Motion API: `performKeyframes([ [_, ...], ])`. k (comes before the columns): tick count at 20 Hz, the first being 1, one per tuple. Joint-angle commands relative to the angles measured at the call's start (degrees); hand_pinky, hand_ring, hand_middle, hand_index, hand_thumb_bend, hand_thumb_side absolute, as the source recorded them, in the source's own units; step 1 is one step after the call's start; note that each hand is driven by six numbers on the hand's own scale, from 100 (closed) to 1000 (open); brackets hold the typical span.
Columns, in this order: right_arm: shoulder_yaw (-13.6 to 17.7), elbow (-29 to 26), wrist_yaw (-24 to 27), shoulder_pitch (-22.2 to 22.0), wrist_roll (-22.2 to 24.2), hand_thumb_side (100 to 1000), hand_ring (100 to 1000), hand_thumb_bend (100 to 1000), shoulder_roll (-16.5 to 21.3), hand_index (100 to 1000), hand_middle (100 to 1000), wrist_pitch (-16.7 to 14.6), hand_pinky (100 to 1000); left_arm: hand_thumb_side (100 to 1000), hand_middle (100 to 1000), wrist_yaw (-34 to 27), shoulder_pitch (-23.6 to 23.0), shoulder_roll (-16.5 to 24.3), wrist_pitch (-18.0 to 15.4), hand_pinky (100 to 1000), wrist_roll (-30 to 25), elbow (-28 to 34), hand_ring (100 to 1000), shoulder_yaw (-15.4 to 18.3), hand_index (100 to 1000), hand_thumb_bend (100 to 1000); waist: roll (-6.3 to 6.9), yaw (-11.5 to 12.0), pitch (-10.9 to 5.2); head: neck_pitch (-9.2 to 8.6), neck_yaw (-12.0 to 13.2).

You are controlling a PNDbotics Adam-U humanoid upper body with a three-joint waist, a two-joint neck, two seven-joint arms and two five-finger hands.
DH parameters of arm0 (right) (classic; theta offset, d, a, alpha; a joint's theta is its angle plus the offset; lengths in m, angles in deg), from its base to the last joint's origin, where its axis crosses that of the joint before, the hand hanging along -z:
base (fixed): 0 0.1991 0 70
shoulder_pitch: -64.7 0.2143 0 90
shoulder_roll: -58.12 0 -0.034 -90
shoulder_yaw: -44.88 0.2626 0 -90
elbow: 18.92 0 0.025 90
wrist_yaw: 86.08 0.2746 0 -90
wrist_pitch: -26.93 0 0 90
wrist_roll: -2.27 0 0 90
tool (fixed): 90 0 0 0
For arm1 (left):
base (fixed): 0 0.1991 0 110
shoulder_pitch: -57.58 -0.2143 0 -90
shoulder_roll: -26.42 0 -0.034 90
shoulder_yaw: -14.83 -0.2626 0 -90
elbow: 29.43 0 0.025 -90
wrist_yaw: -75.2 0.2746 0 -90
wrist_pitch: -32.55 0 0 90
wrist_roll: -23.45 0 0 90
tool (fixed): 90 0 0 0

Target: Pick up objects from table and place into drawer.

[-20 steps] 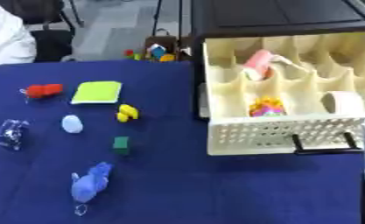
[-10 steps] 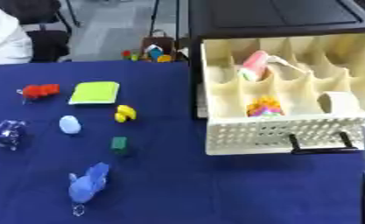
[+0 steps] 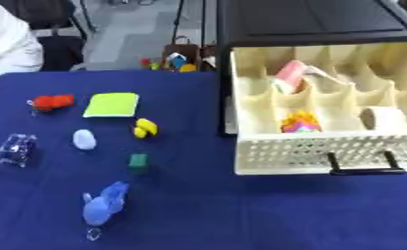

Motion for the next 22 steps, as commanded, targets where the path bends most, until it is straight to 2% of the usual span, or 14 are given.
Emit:
performKeyframes([
  [1,-0.23,-0.54,0.79,0.52,-0.2,1000,654,100,1.3,757,653,-0.76,592,904,836,2.0,2.22,4.01,-1.36,762,-5.7,-3.12,809,-1.08,985,954,0.17,-0.12,-1.11,-0.62,0.6],
  [3,-0.33,-0.54,0.96,0.46,-0.07,1000,654,100,1.34,757,653,-0.83,593,859,839,3.11,3.44,4.59,-1.89,770,-8.71,-5.38,812,-2.24,987,960,0.3,-0.29,-1.02,-0.74,0.83],
  [5,-0.41,-0.54,1.11,0.45,0.03,1000,654,100,1.41,757,653,-0.89,593,773,850,3.82,4.36,4.95,-2.34,782,-11.31,-7.4,821,-3.38,997,916,0.4,-0.42,-0.95,-0.87,1.0],
  [7,-0.5,-0.54,1.23,0.43,0.14,1000,654,100,1.45,757,652,-0.97,593,738,854,4.69,5.07,5.35,-2.85,787,-14.11,-9.3,825,-4.61,1000,867,0.53,-0.59,-0.87,-1.0,1.27],
  [12,-0.58,-0.54,1.42,0.44,0.26,1000,654,100,1.5,757,652,-1.06,593,692,834,6.08,5.7,5.59,-3.89,795,-18.7,-12.14,821,-6.73,984,759,0.77,-0.93,-0.67,-1.24,1.63],
  [16,-0.67,-0.54,1.53,0.56,0.36,1000,654,100,1.47,757,652,-1.15,594,663,823,6.51,5.77,5.56,-4.21,783,-20.93,-14.35,814,-8.36,971,635,0.81,-1.29,-0.58,-1.55,1.96],
  [22,-0.83,-0.54,1.71,0.78,0.54,1000,654,100,1.43,757,652,-1.31,594,637,819,8.12,6.36,5.52,-5.69,766,-22.03,-17.84,803,-11.17,963,552,0.85,-1.78,-0.41,-2.1,2.59],
])
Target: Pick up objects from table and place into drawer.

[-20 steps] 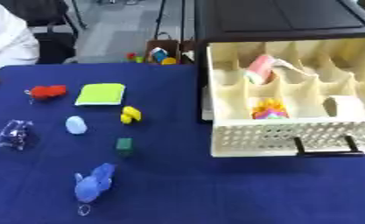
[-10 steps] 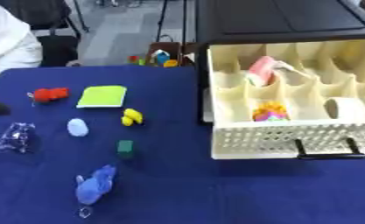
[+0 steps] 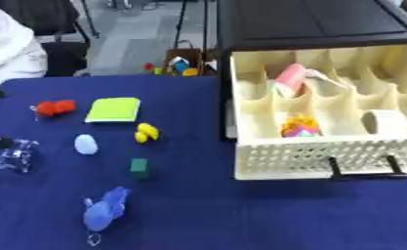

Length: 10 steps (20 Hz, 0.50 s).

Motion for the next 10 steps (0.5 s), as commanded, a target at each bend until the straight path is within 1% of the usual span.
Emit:
performKeyframes([
  [1,-0.07,-0.54,0.19,0.83,-0.38,1000,655,100,1.06,757,652,-0.8,594,628,819,1.35,1.02,2.48,-1.19,764,-0.13,-1.51,803,-0.98,969,526,0.1,-0.14,-0.67,-0.93,0.46],
  [7,-0.19,-0.54,0.4,1.03,-0.25,1000,655,100,1.09,757,651,-0.95,594,611,825,3.45,1.84,1.47,-3.82,754,0.69,-4.64,799,-3.24,972,479,0.21,-0.65,-0.22,-1.2,0.85],
  [10,-0.22,-0.54,0.5,1.13,-0.22,1000,655,100,1.12,758,651,-1.02,594,609,854,4.73,2.27,0.8,-5.13,758,0.79,-6.28,808,-4.3,973,461,0.27,-0.87,0.02,-1.31,1.01],
])
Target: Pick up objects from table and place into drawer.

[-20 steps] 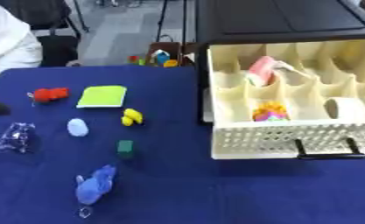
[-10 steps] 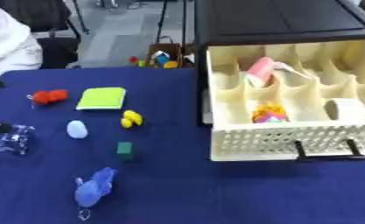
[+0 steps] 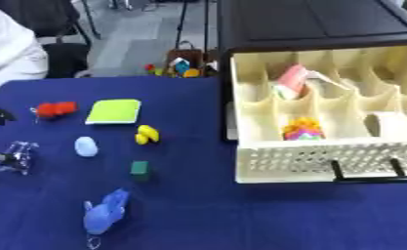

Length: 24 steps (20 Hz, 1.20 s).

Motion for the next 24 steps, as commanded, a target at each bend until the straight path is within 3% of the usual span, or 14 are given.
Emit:
performKeyframes([
  [1,-0.17,-0.54,0.41,1.07,-0.46,1000,655,100,1.08,758,651,-0.78,594,607,860,1.43,1.38,0.93,-1.31,759,0.09,-1.39,812,-0.43,972,457,0.13,-0.12,-0.73,-0.62,0.39],
  [8,-0.21,-0.54,0.55,1.23,-0.45,1000,655,100,1.22,758,650,-0.87,595,609,872,5.31,2.45,-0.56,-2.59,767,0.27,-5.09,816,-1.08,972,390,0.19,-0.59,-0.32,-1.22,1.3],
  [17,-0.23,-0.54,0.7,1.4,-0.53,1000,655,100,1.4,758,649,-0.89,595,615,889,9.42,2.73,-1.9,-2.59,774,-1.13,-8.99,824,-0.64,988,369,0.15,-1.0,0.58,-2.17,2.1],
  [24,-0.23,-0.54,0.86,1.48,-0.55,1000,655,100,1.55,758,648,-0.83,596,595,903,9.47,2.63,-2.45,-2.54,778,-2.98,-10.55,832,-0.47,1000,320,0.03,-1.08,1.32,-2.37,2.27],
])
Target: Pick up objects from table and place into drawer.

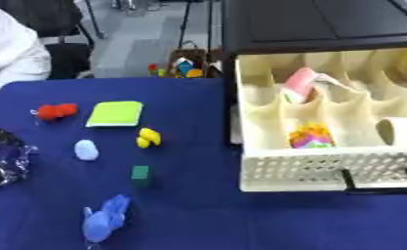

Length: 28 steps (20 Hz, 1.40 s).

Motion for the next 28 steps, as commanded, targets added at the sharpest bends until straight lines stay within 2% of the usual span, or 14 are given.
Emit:
performKeyframes([
  [1,0.06,-0.54,0.42,1.0,-0.56,1000,655,100,1.4,758,648,-0.8,596,593,899,0.12,0.71,1.3,-0.08,776,-0.27,0.16,831,0.95,1000,316,0.02,0.07,-0.76,-0.78,0.17],
  [5,0.12,-0.54,0.46,1.07,-0.63,1000,655,100,1.43,758,648,-0.8,596,593,896,0.3,0.66,1.11,-0.31,774,0.21,-0.13,829,0.88,1000,310,-0.04,0.04,-0.62,-0.81,0.27],
  [7,0.14,-0.54,0.51,1.09,-0.68,1000,655,100,1.44,758,647,-0.78,596,598,867,0.7,0.57,0.96,-0.51,734,1.07,-0.19,810,0.84,972,254,-0.13,-0.04,-0.49,-0.88,0.24],
  [10,0.15,-0.54,0.62,1.1,-0.71,1000,655,100,1.45,758,647,-0.77,597,622,840,1.62,0.47,0.67,-1.08,700,3.43,-0.34,788,0.8,937,237,-0.19,-0.09,-0.36,-1.04,0.28],
  [16,0.25,-0.54,0.71,1.0,-0.73,1000,655,100,1.51,758,647,-0.69,598,613,786,2.74,0.45,0.35,-2.62,634,9.7,-0.38,741,0.54,871,299,-0.2,-0.13,-0.25,-1.02,0.28],
  [22,0.28,-0.54,0.91,0.99,-0.85,1000,655,100,1.51,758,646,-0.72,598,621,735,4.87,0.37,0.02,-4.02,608,13.07,-0.91,707,0.32,802,270,-0.24,-0.2,-0.2,-0.93,0.3],
  [28,0.3,-0.54,1.1,0.77,-0.82,1000,656,100,1.51,759,647,-0.68,599,615,702,4.22,0.58,0.22,-4.5,598,14.43,-0.99,692,0.21,719,246,-0.27,0.07,-0.5,-0.38,0.44],
])
